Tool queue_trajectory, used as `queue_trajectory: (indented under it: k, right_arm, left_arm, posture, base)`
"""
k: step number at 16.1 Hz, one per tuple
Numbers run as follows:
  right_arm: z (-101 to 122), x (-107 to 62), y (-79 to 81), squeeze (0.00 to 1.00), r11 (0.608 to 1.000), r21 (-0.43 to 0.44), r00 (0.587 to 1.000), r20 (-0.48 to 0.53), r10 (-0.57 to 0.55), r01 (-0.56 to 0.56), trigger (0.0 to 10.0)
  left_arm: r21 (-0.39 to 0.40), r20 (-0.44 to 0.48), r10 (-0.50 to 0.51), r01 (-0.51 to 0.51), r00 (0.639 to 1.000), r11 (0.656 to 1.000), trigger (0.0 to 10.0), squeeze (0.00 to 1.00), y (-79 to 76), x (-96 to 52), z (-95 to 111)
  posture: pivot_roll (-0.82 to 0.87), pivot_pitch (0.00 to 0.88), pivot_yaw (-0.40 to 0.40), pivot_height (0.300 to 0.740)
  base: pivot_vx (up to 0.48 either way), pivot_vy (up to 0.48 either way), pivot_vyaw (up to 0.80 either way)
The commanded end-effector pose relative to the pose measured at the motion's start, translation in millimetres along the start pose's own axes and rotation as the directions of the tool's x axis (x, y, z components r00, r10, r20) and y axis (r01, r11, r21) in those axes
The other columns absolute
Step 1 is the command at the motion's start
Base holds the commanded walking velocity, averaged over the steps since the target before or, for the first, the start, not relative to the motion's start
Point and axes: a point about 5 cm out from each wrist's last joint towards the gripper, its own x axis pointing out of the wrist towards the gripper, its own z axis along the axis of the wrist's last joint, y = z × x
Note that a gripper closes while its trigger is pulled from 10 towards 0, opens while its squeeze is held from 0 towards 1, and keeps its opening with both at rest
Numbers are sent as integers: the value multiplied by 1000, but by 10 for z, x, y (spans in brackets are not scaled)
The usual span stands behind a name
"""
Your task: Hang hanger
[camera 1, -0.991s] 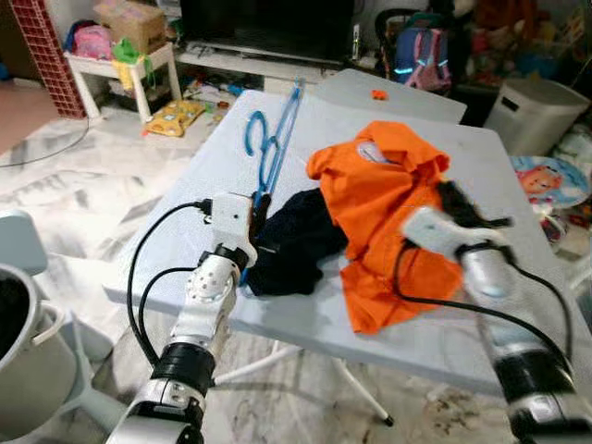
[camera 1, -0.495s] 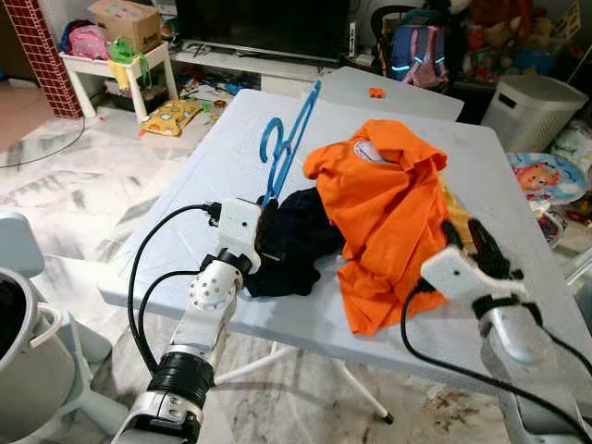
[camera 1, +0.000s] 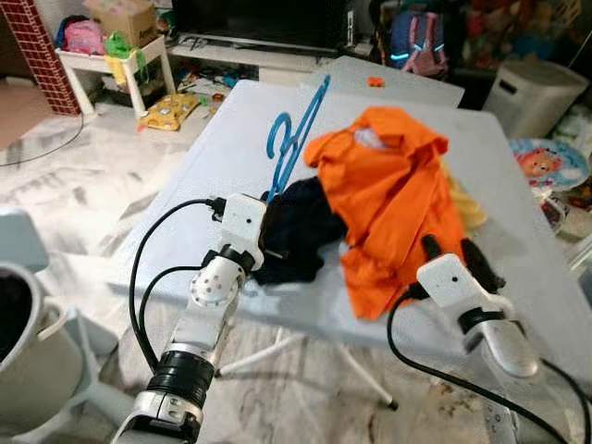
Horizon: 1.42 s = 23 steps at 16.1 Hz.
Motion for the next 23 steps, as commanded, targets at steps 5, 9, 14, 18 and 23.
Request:
queue_trajectory:
  k: [5, 9, 14, 18, 23]
  right_arm:
    - [19, -37, -6, 882, 989, 146, 999, -30, -16, 21, 10000]
    - [16, -44, -44, 0, 965, 258, 998, -47, -42, 53, 10000]
    - [-90, -138, -142, 0, 939, 326, 993, -77, -87, 108, 10000]
    - [-180, -246, -161, 0, 943, 305, 990, -65, -123, 137, 10000]
    - [-219, -379, -375, 0, 920, 276, 957, -7, -288, 279, 10000]
  left_arm:
    - [-27, -157, -18, 14, 987, 1000, 10000, 0, -56, -141, -320]
    - [-28, -158, -23, 18, 987, 999, 10000, 0, -70, -127, -316]
    - [-23, -157, -23, 20, 987, 1000, 10000, 0, -45, -127, -324]
    - [-46, -152, -26, 19, 988, 999, 10000, 0, -39, -160, -350]
    - [-99, -156, 31, -47, 987, 994, 10000, 0, 28, -210, -403]
  posture:
    - [89, 0, -63, 740]
    - [85, 0, -63, 740]
    - [84, 0, -66, 740]
    - [75, 0, -61, 740]
    - [70, 0, -57, 740]
  base:
    - [-335, 0, 0]
    - [-341, 0, 0]
    - [-325, 0, 0]
    - [0, 0, 0]
    - [0, 0, 0]
